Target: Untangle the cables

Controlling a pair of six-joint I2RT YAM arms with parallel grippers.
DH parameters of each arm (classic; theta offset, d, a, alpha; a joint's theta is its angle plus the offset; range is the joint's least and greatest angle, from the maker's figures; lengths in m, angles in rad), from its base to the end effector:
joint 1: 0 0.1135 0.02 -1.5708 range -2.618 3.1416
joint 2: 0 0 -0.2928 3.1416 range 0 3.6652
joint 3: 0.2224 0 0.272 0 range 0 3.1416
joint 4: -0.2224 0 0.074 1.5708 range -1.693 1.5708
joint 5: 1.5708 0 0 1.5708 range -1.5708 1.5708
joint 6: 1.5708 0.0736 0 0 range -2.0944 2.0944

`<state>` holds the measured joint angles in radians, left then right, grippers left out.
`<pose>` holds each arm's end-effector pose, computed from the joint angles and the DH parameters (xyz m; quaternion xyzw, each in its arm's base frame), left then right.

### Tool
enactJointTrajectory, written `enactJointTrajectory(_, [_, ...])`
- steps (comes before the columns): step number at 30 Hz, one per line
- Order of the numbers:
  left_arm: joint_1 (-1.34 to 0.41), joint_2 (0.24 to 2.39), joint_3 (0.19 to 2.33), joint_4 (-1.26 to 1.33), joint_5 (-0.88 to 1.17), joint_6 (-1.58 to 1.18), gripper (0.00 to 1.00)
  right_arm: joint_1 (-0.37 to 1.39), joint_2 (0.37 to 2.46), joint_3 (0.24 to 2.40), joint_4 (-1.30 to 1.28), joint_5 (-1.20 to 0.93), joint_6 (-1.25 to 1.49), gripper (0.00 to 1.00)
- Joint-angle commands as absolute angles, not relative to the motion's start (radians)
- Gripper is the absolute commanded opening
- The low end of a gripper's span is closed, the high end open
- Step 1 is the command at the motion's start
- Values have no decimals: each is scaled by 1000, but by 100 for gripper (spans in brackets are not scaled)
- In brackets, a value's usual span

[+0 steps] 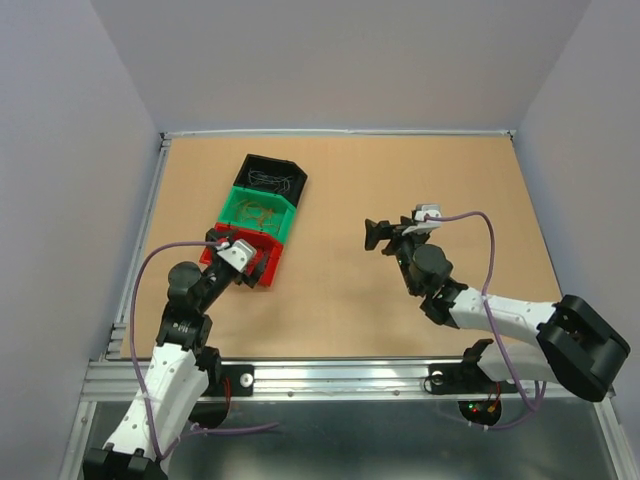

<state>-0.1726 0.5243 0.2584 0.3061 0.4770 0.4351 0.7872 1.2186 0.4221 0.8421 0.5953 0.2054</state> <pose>0.1691 -0.0638 0.2539 0.3640 0.5913 -0.0705 0.7162 0.2284 0.1708 0.2468 0.0137 0.6935 0.1510 0.7043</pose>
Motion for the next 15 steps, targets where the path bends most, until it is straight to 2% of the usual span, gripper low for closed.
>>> enactJointTrajectory(1, [-167,457,218,466,397,388,99,793,1192,473,874,627,186,99])
enactJointTrajectory(15, [-167,534,216,515,328,400,99,795,1152,456,874,615,196,98])
